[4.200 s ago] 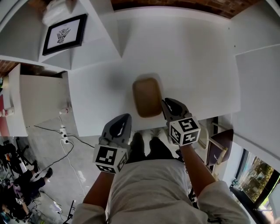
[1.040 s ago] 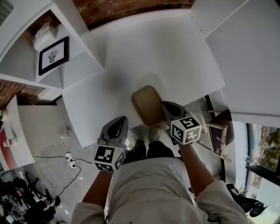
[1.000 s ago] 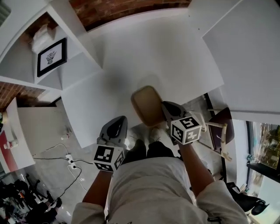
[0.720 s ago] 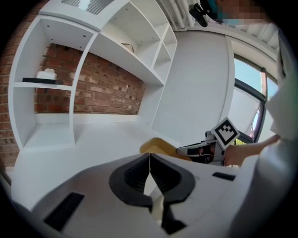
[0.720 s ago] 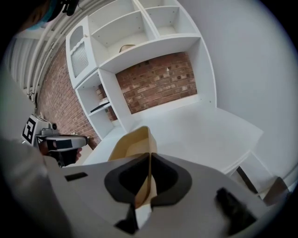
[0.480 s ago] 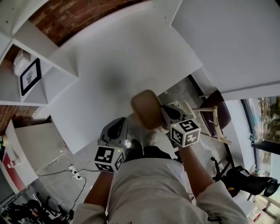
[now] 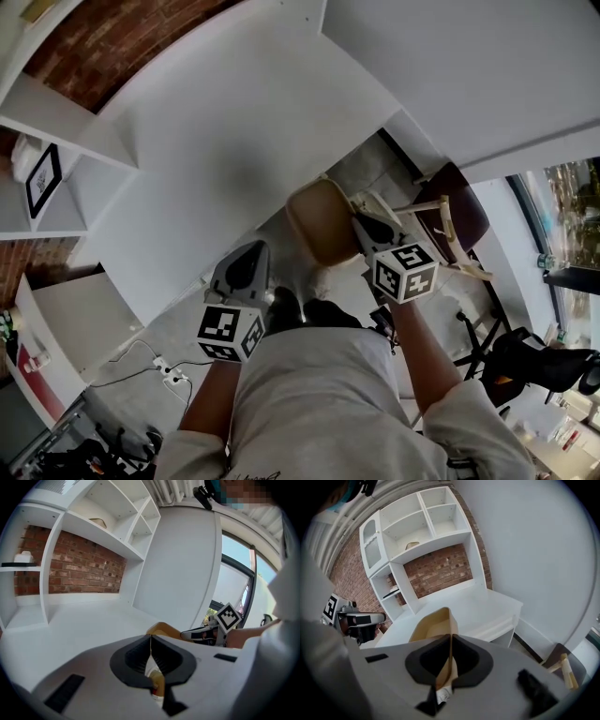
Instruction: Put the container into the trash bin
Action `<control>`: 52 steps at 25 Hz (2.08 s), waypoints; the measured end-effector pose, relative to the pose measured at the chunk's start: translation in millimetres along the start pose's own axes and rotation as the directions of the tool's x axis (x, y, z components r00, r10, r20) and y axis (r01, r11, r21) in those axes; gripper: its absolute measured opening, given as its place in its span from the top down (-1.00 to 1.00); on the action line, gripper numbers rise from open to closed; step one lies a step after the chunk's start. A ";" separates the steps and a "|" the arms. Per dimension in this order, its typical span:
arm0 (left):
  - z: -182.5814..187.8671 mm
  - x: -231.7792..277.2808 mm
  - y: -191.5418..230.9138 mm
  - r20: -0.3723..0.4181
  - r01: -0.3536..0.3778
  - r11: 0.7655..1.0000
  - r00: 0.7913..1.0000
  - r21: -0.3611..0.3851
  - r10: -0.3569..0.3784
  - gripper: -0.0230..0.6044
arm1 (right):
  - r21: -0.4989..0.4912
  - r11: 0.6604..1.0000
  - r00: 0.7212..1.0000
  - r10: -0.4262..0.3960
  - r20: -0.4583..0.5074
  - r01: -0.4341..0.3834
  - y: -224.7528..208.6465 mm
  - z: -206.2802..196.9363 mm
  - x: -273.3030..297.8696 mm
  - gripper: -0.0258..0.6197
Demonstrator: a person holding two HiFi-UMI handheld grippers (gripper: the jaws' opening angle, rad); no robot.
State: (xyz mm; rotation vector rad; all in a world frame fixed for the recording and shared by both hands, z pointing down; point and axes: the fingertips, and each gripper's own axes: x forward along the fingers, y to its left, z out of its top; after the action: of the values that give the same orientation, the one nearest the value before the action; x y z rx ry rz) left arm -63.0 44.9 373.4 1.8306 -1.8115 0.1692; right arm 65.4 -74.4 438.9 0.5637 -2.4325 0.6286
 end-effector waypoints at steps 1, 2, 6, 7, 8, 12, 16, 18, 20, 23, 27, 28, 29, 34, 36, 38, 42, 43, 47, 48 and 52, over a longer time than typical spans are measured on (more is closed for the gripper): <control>-0.2 0.0 -4.2 0.000 0.001 1.000 1.000 0.004 -0.001 0.87 | 0.003 1.000 1.000 -0.004 0.004 0.004 -4.1 -1.1 -5.2 0.81; -0.2 -0.1 -8.5 0.000 0.002 1.000 1.000 0.008 -0.002 0.87 | 0.005 1.000 1.000 -0.008 0.009 0.008 -7.8 -1.9 -10.4 0.81; -0.6 1.0 -23.4 -0.003 0.010 1.000 1.000 0.027 -0.010 0.87 | 0.017 1.000 0.999 -0.024 0.024 0.023 -20.2 -5.7 -26.9 0.81; -1.4 1.3 -26.8 -0.004 0.012 0.999 1.000 0.031 -0.012 0.87 | 0.022 0.999 0.999 -0.028 0.028 0.027 -22.8 -7.2 -30.6 0.81; -2.4 1.6 -30.5 -0.005 0.014 0.999 1.000 0.034 -0.014 0.87 | 0.026 0.999 0.999 -0.032 0.032 0.031 -25.3 -8.9 -34.2 0.81; -5.0 5.0 -48.2 -0.011 0.026 0.998 1.000 0.050 -0.025 0.87 | 0.040 0.998 0.998 -0.044 0.047 0.042 -37.9 -14.4 -49.2 0.81; -8.8 9.2 -63.2 -0.023 0.042 0.997 0.999 0.061 -0.041 0.87 | 0.062 0.996 0.996 -0.062 0.059 0.059 -50.8 -19.9 -63.3 0.81; -10.6 11.4 -70.0 -0.028 0.052 0.996 0.998 0.067 -0.050 0.87 | 0.073 0.995 0.995 -0.073 0.065 0.068 -56.2 -22.9 -70.6 0.81; -11.5 14.2 -76.8 -0.032 0.063 0.995 0.998 0.073 -0.060 0.87 | 0.083 0.993 0.994 -0.086 0.070 0.080 -61.5 -25.7 -78.2 0.81; -12.7 20.7 -87.9 -0.038 0.081 0.994 0.996 0.078 -0.078 0.87 | 0.096 0.991 0.992 -0.105 0.074 0.097 -70.7 -31.2 -89.5 0.81; -16.1 32.0 -104.3 -0.047 0.105 0.991 0.994 0.087 -0.101 0.87 | 0.111 0.987 0.989 -0.125 0.075 0.116 -82.8 -39.6 -104.1 0.81; -16.9 35.3 -109.1 -0.049 0.111 0.990 0.993 0.089 -0.107 0.87 | 0.113 0.986 0.989 -0.128 0.076 0.119 -85.3 -41.5 -108.0 0.81; -18.0 38.8 -114.7 -0.051 0.118 0.989 0.992 0.091 -0.113 0.87 | 0.114 0.986 0.988 -0.131 0.077 0.122 -87.9 -43.6 -112.3 0.81; -24.8 52.4 -141.2 -0.062 0.147 0.984 0.988 0.098 -0.141 0.87 | 0.130 0.983 0.987 -0.144 0.071 0.134 -101.0 -59.4 -130.2 0.81; -26.5 56.7 -146.6 -0.067 0.154 0.983 0.987 0.097 -0.148 0.87 | 0.139 0.980 0.986 -0.150 0.069 0.140 -106.2 -63.7 -133.3 0.81; -28.5 60.0 -148.9 -0.074 0.158 0.983 0.986 0.092 -0.151 0.87 | 0.150 0.978 0.985 -0.158 0.065 0.147 -110.6 -67.3 -134.0 0.81; -31.9 67.1 -149.1 -0.105 0.181 0.979 0.980 0.090 -0.171 0.87 | 0.185 0.969 0.983 -0.175 0.056 0.162 -116.3 -74.0 -129.0 0.81; -32.7 69.8 -148.0 -0.115 0.190 0.978 0.977 0.091 -0.179 0.87 | 0.193 0.967 0.982 -0.180 0.053 0.167 -118.2 -75.4 -125.5 0.81; -36.3 77.5 -135.8 -0.154 0.219 0.971 0.967 0.100 -0.202 0.87 | 0.231 0.955 0.979 -0.200 0.047 0.184 -120.2 -83.3 -106.8 0.81; -36.9 79.0 -131.1 -0.162 0.224 0.969 0.965 0.101 -0.206 0.87 | 0.239 0.952 0.978 -0.206 0.046 0.189 -119.8 -85.4 -101.9 0.81; -40.9 85.6 -114.0 -0.191 0.244 0.964 0.956 0.102 -0.222 0.87 | 0.269 0.939 0.972 -0.231 0.035 0.213 -118.5 -94.1 -85.8 0.81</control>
State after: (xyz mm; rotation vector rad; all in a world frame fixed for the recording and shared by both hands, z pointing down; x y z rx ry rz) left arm 64.6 -19.1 413.7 2.0302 -1.4786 0.3525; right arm 229.4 -96.8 492.4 0.9668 -2.3133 0.8545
